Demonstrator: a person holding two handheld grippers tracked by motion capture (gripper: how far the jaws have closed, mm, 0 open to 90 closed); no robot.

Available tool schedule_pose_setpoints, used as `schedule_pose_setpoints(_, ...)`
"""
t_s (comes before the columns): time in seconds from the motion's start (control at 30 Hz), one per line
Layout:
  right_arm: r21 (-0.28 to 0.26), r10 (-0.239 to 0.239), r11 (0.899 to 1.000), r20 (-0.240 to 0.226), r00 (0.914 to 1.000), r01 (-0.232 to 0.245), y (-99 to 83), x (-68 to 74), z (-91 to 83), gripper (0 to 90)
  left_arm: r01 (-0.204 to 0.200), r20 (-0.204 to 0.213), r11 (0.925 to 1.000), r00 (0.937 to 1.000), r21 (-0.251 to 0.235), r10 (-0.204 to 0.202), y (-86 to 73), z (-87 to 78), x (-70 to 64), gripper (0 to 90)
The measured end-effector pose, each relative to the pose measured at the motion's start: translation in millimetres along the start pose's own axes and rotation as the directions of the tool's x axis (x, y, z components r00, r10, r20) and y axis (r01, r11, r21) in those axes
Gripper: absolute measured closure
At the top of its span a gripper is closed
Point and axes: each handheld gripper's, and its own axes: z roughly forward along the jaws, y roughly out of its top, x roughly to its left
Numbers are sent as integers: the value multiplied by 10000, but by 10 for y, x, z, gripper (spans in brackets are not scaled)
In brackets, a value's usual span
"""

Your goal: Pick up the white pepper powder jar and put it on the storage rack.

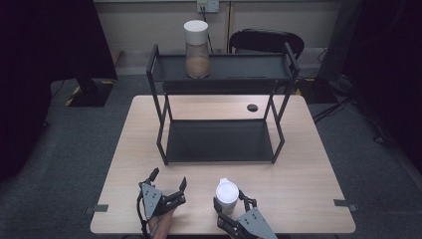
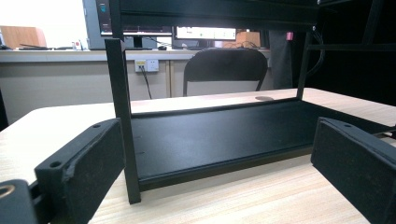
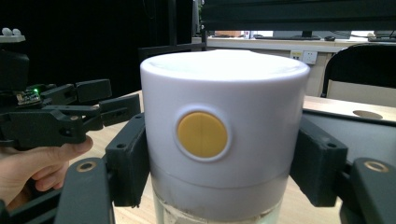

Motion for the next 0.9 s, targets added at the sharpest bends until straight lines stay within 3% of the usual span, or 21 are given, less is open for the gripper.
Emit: schedule_pose_setpoints(0.9, -194, -94, 9998, -183, 9998, 91, 378, -162, 147, 306, -2, -6, 10000, 10000, 3, 2, 0, 0, -1, 31)
